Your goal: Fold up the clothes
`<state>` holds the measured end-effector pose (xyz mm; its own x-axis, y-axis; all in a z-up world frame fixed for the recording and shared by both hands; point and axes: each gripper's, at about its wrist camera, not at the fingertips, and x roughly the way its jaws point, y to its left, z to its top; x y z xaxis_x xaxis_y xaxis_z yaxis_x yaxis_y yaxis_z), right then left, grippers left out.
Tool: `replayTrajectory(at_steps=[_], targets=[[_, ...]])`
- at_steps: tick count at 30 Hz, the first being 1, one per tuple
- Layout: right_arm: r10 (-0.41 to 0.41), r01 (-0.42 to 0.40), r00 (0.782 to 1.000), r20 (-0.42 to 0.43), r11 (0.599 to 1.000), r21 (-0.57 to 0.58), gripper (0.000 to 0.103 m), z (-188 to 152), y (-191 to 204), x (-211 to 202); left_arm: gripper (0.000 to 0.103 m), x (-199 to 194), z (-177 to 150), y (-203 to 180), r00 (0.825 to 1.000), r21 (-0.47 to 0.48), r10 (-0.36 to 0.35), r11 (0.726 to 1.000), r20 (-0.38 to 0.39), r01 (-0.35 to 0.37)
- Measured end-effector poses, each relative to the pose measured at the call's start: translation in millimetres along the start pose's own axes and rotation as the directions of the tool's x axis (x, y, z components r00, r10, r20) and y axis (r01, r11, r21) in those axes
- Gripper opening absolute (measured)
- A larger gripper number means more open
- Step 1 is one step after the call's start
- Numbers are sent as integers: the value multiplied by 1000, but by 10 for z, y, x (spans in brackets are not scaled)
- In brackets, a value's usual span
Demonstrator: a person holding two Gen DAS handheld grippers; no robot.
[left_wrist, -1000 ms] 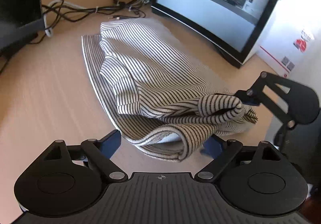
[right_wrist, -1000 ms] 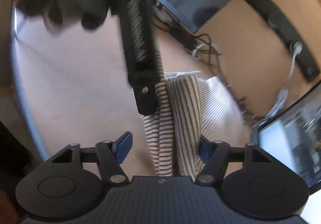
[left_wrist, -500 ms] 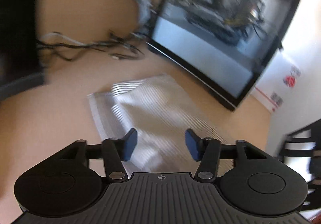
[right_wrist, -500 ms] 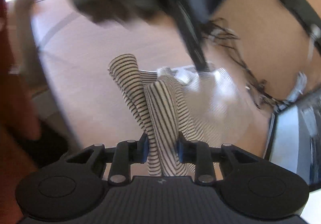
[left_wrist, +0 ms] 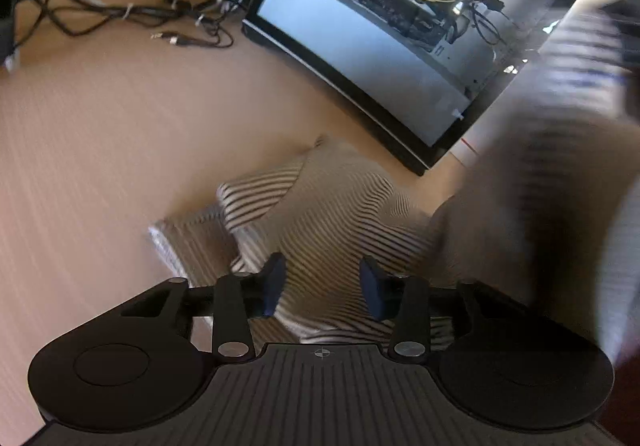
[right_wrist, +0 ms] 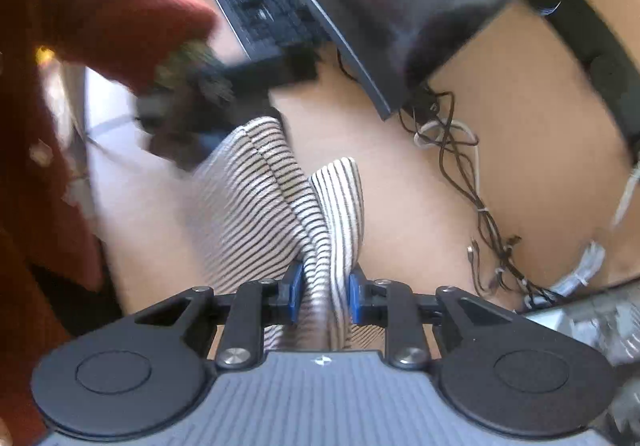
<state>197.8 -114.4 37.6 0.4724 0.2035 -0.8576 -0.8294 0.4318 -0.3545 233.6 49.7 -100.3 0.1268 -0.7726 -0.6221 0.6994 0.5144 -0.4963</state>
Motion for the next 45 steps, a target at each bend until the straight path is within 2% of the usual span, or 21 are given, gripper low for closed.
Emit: replayTrajectory(at_steps=[2, 4, 6, 8, 11, 13, 17, 20, 22, 23, 25, 26, 29, 30, 32, 34, 37, 39, 40, 42, 45], targets=[[12, -12, 1000, -6, 1000, -8, 22, -82, -181, 418, 37, -55, -32, 48, 1000, -48, 13, 999, 13, -13], [31, -31, 1000, -7, 1000, 5, 22, -176, -314, 799, 42, -192, -75, 59, 996, -67, 89, 994, 24, -87], [46, -46, 999, 2, 998, 35, 22, -231, -368, 999, 48, -375, -116, 41, 985, -74, 169, 983, 42, -166], [53, -55, 998, 30, 996, 66, 23, -264, -415, 1094, 50, -617, -120, -41, 976, -66, 200, 979, 91, -194], [68, -75, 996, 55, 987, 143, 25, -330, -507, 1096, 56, -869, -29, -270, 956, -9, 233, 972, 180, -235], [61, -72, 996, 69, 982, 177, 27, -383, -510, 1078, 58, -897, 74, -428, 954, 44, 204, 975, 219, -218], [-6, -16, 996, 89, 972, 236, 37, -417, -485, 906, 59, -514, 172, -608, 974, 174, 167, 965, 155, -194], [-121, 67, 983, 142, 939, 339, 37, -483, -511, 599, 57, -245, 190, -648, 978, 229, 184, 952, 100, -202], [-211, 96, 952, 222, 893, 440, 27, -570, -482, 325, 56, -109, 174, -617, 974, 237, 217, 945, 69, -228], [-252, 95, 932, 261, 864, 495, 25, -626, -459, 180, 58, -41, 167, -602, 971, 241, 234, 940, 54, -240], [-289, 58, 908, 303, 802, 594, 25, -769, -391, 33, 61, 71, 156, -579, 964, 247, 263, 933, 30, -262], [-295, 42, 908, 297, 769, 638, 25, -847, -365, 69, 62, 83, 160, -582, 962, 249, 271, 931, 27, -269], [-282, 36, 940, 192, 642, 765, 25, -1110, -372, 463, 63, 108, 146, -615, 957, 258, 290, 923, 18, -284], [-271, 63, 953, 135, 613, 787, 25, -1185, -369, 621, 63, 119, 151, -630, 956, 259, 294, 922, 17, -288], [-257, 99, 964, 71, 589, 802, 26, -1293, -364, 874, 63, 131, 177, -647, 952, 257, 305, 919, 18, -299], [-272, 97, 959, 76, 569, 817, 26, -1278, -380, 855, 63, 150, 200, -657, 951, 258, 310, 918, 14, -303], [-292, 123, 954, 61, 569, 813, 28, -1168, -375, 753, 64, 139, 242, -666, 953, 275, 301, 915, 23, -296], [-305, 122, 951, 58, 538, 834, 33, -1144, -367, 685, 64, 98, 283, -670, 957, 294, 287, 912, 40, -286], [-309, 113, 949, 59, 509, 854, 37, -1155, -327, 578, 64, 78, 304, -672, 959, 304, 280, 910, 49, -282], [-315, 85, 947, 58, 423, 902, 58, -1223, -202, 355, 62, 38, 345, -677, 962, 324, 266, 906, 65, -272], [-302, 27, 952, 54, 260, 965, 61, -1373, 26, 110, 65, -22, 407, -683, 966, 354, 243, 899, 90, -259]])
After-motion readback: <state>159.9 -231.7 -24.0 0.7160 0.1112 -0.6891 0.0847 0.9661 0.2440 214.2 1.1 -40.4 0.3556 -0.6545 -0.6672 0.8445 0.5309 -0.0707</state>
